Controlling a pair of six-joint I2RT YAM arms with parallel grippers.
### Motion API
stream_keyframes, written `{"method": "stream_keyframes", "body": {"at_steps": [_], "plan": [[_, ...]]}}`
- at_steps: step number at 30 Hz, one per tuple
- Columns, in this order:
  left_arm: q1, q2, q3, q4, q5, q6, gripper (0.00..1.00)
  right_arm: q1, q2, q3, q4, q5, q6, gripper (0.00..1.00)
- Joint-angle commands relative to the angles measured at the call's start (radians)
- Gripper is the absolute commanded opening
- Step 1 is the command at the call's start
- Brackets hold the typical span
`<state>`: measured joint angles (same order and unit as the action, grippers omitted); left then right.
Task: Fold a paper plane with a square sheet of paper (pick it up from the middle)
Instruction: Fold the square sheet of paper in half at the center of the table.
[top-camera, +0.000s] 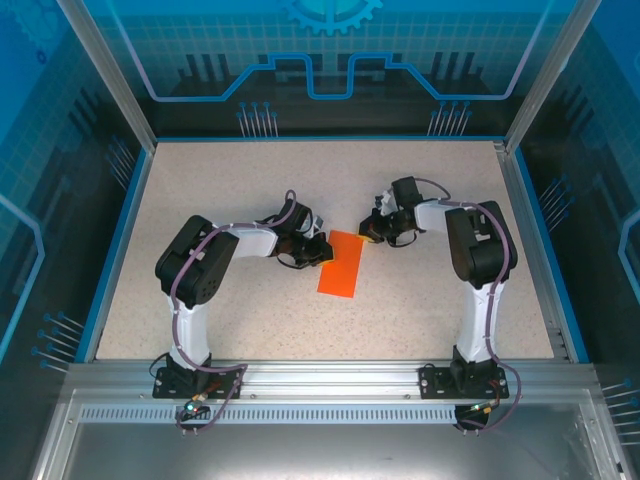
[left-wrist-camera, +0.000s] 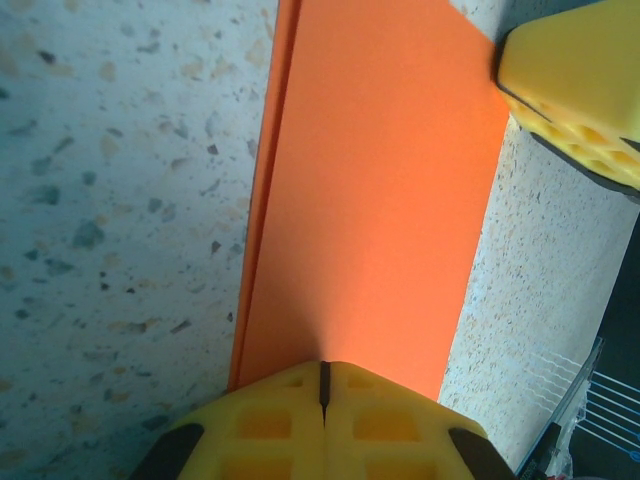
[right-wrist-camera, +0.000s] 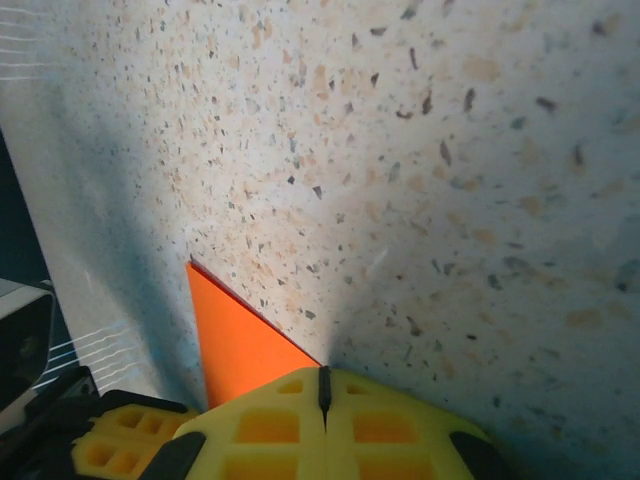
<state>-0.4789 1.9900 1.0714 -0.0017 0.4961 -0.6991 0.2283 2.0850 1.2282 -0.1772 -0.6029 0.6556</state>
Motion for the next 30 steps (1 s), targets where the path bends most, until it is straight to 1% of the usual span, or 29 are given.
{"method": "stream_keyframes", "body": {"at_steps": [1,10,14,17,23,27,30], "plan": [[-0.010,0.062,-0.029,-0.123,-0.055,0.029,0.00,-0.017,0.038,0.004,-0.026,0.020,0.014,0.03],[-0.011,0.055,-0.032,-0.125,-0.055,0.029,0.00,-0.022,-0.037,0.037,-0.063,-0.012,0.027,0.04],[-0.011,0.056,-0.028,-0.126,-0.058,0.029,0.00,-0.020,-0.032,0.057,-0.097,0.005,0.013,0.04],[-0.010,0.061,-0.026,-0.125,-0.053,0.024,0.00,-0.021,0.008,0.070,-0.115,0.019,0.008,0.04],[-0.011,0.060,-0.025,-0.125,-0.053,0.025,0.00,-0.026,0.043,0.039,-0.087,0.024,0.035,0.04],[-0.011,0.060,-0.026,-0.124,-0.052,0.024,0.00,-0.029,0.021,0.050,-0.108,0.006,0.050,0.04],[-0.011,0.058,-0.024,-0.125,-0.052,0.023,0.00,-0.032,-0.024,0.072,-0.173,0.026,0.041,0.05]]}}
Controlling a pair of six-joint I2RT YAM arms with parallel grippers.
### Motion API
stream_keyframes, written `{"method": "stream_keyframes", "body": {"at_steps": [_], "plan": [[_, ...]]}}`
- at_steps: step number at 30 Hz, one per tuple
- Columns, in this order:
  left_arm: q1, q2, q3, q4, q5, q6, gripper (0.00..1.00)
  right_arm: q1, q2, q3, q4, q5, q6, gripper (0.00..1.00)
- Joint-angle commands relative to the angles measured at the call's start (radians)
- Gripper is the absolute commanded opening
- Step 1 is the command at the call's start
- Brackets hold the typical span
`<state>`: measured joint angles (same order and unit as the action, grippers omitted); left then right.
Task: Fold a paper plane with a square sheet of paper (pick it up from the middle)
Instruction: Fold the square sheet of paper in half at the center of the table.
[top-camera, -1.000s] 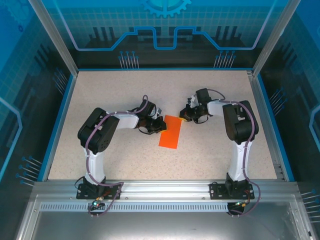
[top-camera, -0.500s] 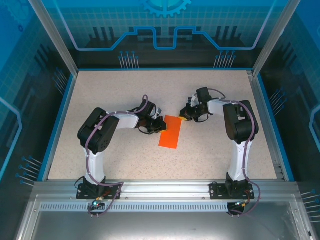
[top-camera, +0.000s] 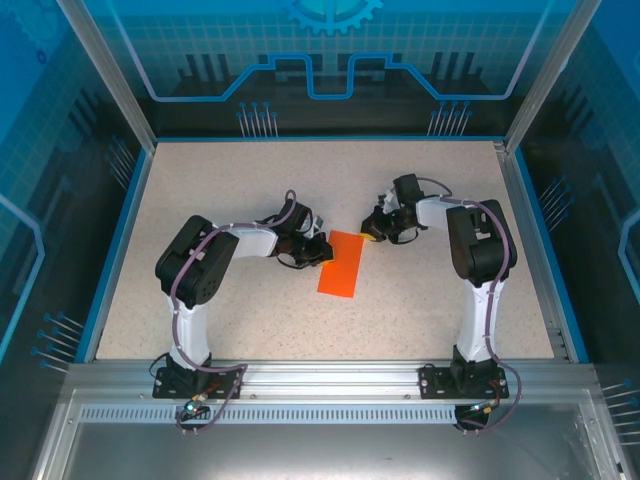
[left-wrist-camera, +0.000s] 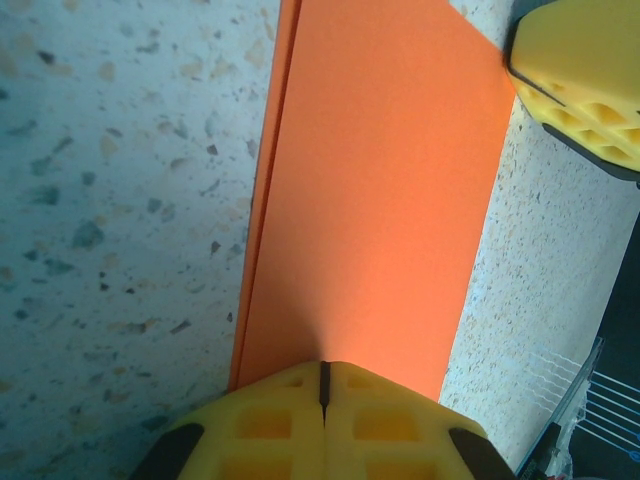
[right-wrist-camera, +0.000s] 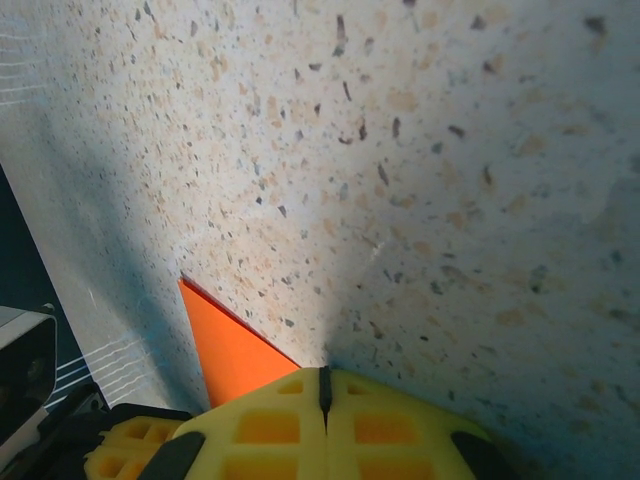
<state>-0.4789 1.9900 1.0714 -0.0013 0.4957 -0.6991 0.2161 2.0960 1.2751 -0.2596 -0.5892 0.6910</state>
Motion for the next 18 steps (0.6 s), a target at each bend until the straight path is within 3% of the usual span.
{"method": "stream_keyframes", "body": {"at_steps": [1,8,18], "plan": [[-0.010,0.055,-0.024,-0.126,-0.051,0.023,0.00,-0.020,-0.054,0.027,-0.096,0.003,0.004,0.05],[-0.011,0.053,-0.022,-0.125,-0.054,0.020,0.00,0.016,-0.242,-0.064,-0.098,-0.015,-0.015,0.07],[-0.011,0.054,-0.021,-0.125,-0.053,0.015,0.00,0.215,-0.410,-0.417,0.134,0.030,0.120,0.06]]}}
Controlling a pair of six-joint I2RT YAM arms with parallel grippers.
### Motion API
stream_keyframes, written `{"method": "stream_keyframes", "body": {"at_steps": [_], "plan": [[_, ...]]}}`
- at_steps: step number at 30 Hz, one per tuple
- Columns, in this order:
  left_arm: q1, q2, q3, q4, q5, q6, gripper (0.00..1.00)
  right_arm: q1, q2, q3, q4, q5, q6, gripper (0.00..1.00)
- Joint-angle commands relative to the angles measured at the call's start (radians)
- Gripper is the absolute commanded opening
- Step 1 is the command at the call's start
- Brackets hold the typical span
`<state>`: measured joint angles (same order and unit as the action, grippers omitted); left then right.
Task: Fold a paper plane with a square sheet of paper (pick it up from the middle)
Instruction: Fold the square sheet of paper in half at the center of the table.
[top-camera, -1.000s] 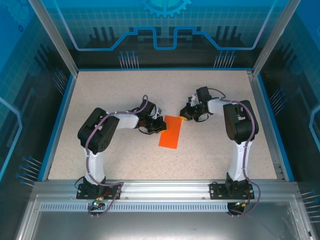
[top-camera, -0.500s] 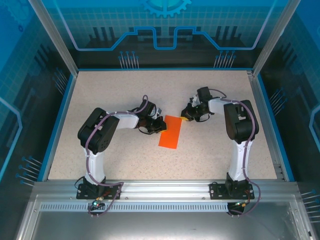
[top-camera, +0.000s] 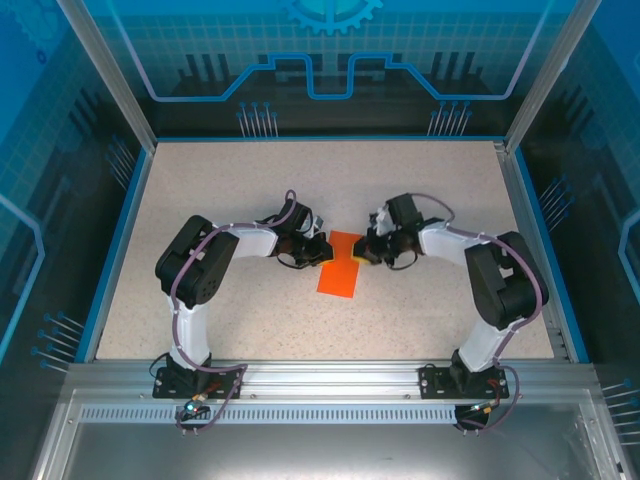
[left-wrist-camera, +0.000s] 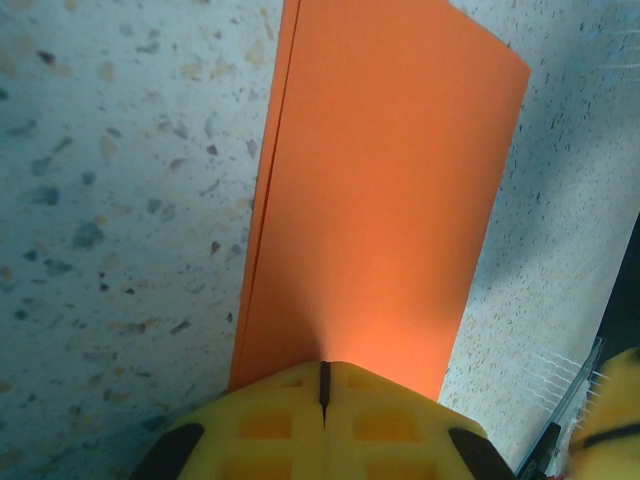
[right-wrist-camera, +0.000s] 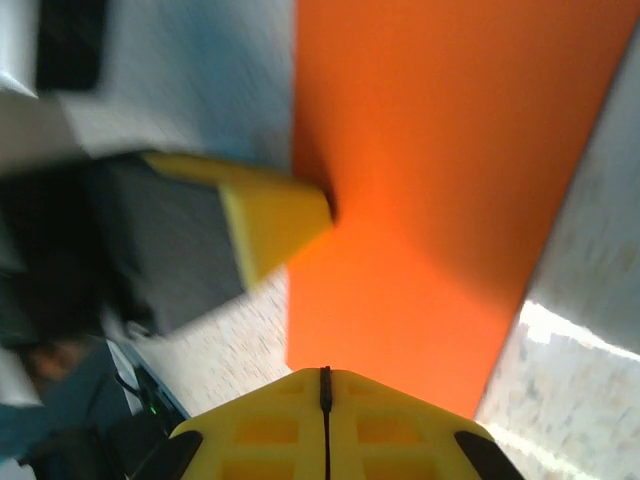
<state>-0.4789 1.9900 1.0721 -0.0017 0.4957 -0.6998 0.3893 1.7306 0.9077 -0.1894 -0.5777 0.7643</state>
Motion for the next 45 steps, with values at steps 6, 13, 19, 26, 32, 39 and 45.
{"method": "stream_keyframes", "body": {"at_steps": [6,13,19,26,32,39,45], "plan": [[-0.011,0.051,-0.021,-0.127,-0.056,0.017,0.00,0.106,-0.039,-0.156,0.132,0.042,0.095,0.07],[-0.012,0.049,-0.018,-0.133,-0.056,0.019,0.00,0.124,0.005,-0.230,0.208,0.028,0.117,0.06],[-0.011,0.047,-0.021,-0.134,-0.059,0.017,0.00,0.133,-0.069,-0.234,0.179,0.025,0.090,0.07],[-0.011,0.044,-0.018,-0.138,-0.057,0.016,0.00,0.153,-0.059,-0.235,0.119,0.063,0.061,0.07],[-0.012,0.027,-0.023,-0.133,-0.057,0.004,0.00,0.128,-0.038,-0.261,0.125,0.049,0.040,0.07],[-0.019,-0.032,-0.051,-0.115,-0.058,-0.045,0.00,0.083,-0.126,-0.200,0.000,0.056,-0.040,0.09],[-0.047,-0.152,-0.060,-0.102,-0.073,-0.082,0.06,0.045,-0.174,-0.133,-0.130,0.138,-0.117,0.14]]}}
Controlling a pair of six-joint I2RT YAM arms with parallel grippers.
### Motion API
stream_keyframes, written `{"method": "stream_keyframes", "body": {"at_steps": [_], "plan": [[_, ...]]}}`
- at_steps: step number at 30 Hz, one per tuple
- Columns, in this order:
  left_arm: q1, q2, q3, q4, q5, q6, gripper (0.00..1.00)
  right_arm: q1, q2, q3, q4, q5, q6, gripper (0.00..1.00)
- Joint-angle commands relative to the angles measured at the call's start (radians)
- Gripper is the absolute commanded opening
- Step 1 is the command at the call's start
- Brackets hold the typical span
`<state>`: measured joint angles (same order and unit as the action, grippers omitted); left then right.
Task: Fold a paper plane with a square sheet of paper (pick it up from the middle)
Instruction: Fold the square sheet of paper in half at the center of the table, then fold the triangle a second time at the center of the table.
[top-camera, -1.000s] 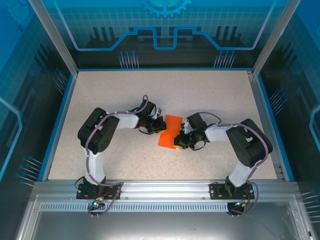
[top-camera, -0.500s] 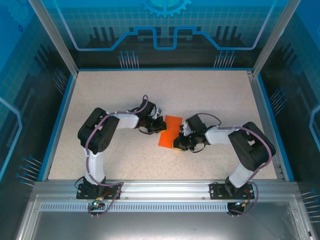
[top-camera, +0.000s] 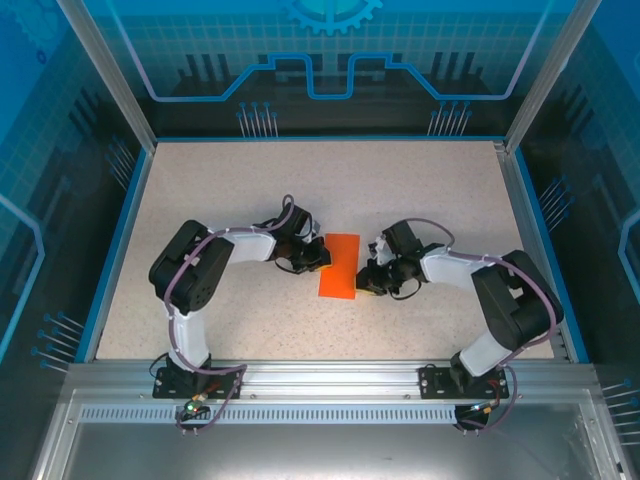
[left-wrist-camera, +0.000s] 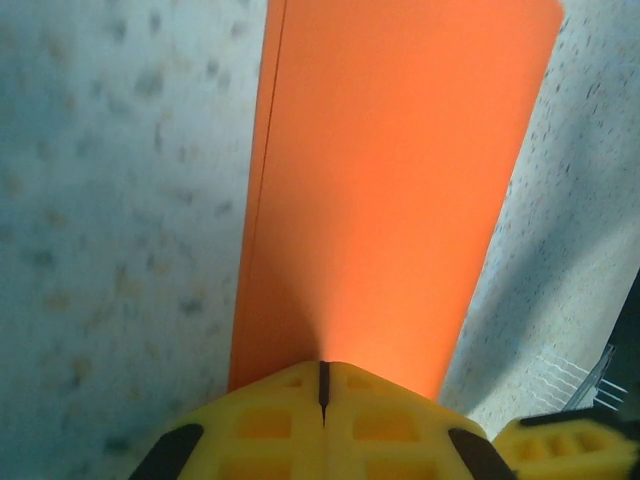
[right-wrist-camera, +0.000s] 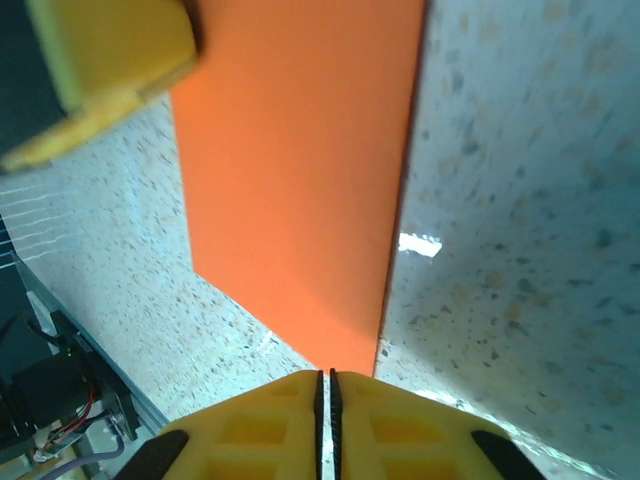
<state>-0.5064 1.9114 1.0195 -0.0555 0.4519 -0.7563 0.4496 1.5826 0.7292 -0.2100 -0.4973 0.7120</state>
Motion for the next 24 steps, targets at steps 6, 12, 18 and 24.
{"method": "stream_keyframes", "body": {"at_steps": [6,12,18,24], "plan": [[-0.021,-0.221,-0.058,-0.116,-0.131,-0.028,0.29,-0.010,0.032,0.106,-0.108,0.103,-0.058,0.21],[0.012,-0.314,-0.138,-0.116,-0.127,-0.027,0.39,-0.004,0.113,0.171,-0.067,0.082,-0.025,0.28],[0.058,-0.276,-0.145,-0.018,-0.021,-0.062,0.43,-0.002,0.147,0.199,-0.049,0.045,-0.021,0.34],[0.062,-0.220,-0.109,-0.003,0.010,-0.078,0.44,-0.002,0.193,0.202,-0.051,0.047,-0.020,0.36]]}}
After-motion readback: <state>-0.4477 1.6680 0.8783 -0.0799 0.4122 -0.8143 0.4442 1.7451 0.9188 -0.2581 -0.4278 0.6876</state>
